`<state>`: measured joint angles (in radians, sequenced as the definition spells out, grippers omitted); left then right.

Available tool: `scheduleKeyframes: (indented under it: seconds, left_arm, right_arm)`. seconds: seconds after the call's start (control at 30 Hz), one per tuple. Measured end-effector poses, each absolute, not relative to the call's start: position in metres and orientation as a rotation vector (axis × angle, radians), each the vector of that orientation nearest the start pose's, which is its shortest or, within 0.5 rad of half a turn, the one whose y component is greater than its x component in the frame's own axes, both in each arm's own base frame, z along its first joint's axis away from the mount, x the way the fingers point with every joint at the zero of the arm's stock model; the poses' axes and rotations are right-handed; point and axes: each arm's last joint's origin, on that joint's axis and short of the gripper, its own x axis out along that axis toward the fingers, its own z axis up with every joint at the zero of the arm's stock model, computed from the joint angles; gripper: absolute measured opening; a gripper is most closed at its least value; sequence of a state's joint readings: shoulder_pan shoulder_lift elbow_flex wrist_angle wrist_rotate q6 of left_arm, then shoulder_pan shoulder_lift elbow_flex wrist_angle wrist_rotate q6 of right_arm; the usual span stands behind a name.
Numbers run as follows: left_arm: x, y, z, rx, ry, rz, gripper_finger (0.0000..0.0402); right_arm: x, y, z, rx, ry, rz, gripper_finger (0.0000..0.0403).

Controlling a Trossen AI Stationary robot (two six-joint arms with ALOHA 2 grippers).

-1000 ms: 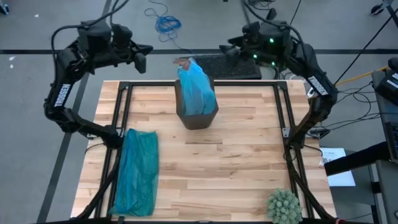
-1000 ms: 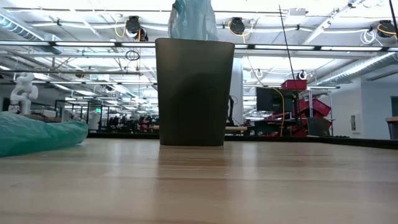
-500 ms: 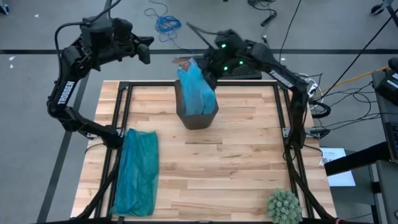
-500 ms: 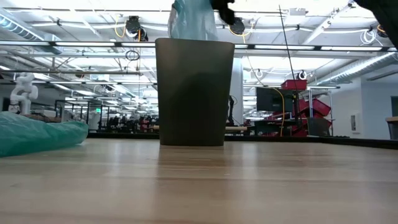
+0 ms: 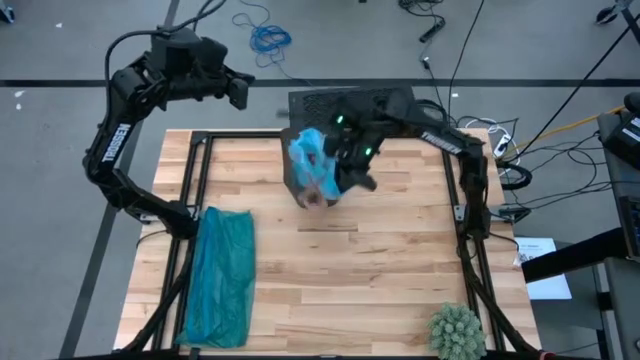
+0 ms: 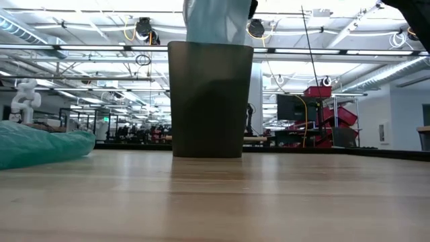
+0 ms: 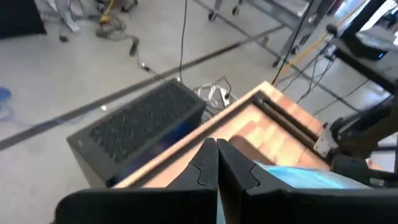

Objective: Place trash/remove bag and relplace
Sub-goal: Close the blue trash bag in the trash bin

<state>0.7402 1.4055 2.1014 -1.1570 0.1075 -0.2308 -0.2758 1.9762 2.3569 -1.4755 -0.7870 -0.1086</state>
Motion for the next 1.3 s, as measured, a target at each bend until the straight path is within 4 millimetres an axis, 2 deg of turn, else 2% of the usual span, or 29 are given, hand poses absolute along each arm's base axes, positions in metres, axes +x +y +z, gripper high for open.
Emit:
scheduleKeyframes:
  seconds: [0.1, 0.2, 0.3, 0.43, 0.6, 0.73, 0.9, 1.03, 1.13, 1.3]
  left_arm:
    - [0.160, 0.142, 0.519, -0.428, 0.400, 0.671, 0.0002]
    - [0.160, 0.142, 0.513, -0.448, 0.464, 0.671, 0.0001]
    - [0.155, 0.143, 0.503, -0.432, 0.560, 0.675, 0.0001]
    - [0.150, 0.150, 0.488, -0.464, 0.630, 0.704, 0.0000]
    - [0.132, 0.151, 0.481, -0.502, 0.546, 0.631, 0.0000]
    - [0.122, 0.151, 0.467, -0.574, 0.462, 0.531, 0.0000]
    - [0.118, 0.155, 0.444, -0.702, 0.359, 0.397, 0.0000]
    - [0.119, 0.157, 0.434, -0.778, 0.269, 0.300, 0.0000]
    - [0.120, 0.159, 0.432, -0.796, 0.252, 0.285, 0.0000]
    - [0.119, 0.161, 0.432, -0.810, 0.243, 0.298, 0.0000]
  right_arm:
    - [0.373, -0.065, 0.402, 0.467, 1.001, 0.492, 0.0000]
    - [0.378, -0.050, 0.399, 0.482, 1.027, 0.501, 0.0000]
    - [0.382, -0.039, 0.405, 0.504, 0.998, 0.499, 0.0000]
    - [0.377, -0.033, 0.418, 0.521, 0.961, 0.431, 0.0000]
    - [0.371, -0.032, 0.426, 0.551, 0.950, 0.302, 0.0000]
    - [0.359, -0.036, 0.444, 0.587, 0.875, 0.158, 0.0004]
    - [0.345, -0.053, 0.461, 0.652, 0.754, -0.109, 0.0043]
    - [0.340, -0.086, 0.471, 0.833, 0.601, -0.281, 0.0094]
    - [0.344, -0.118, 0.469, 1.010, 0.508, -0.365, 0.0136]
    - [0.352, -0.161, 0.444, 1.216, 0.566, -0.364, 0.0198]
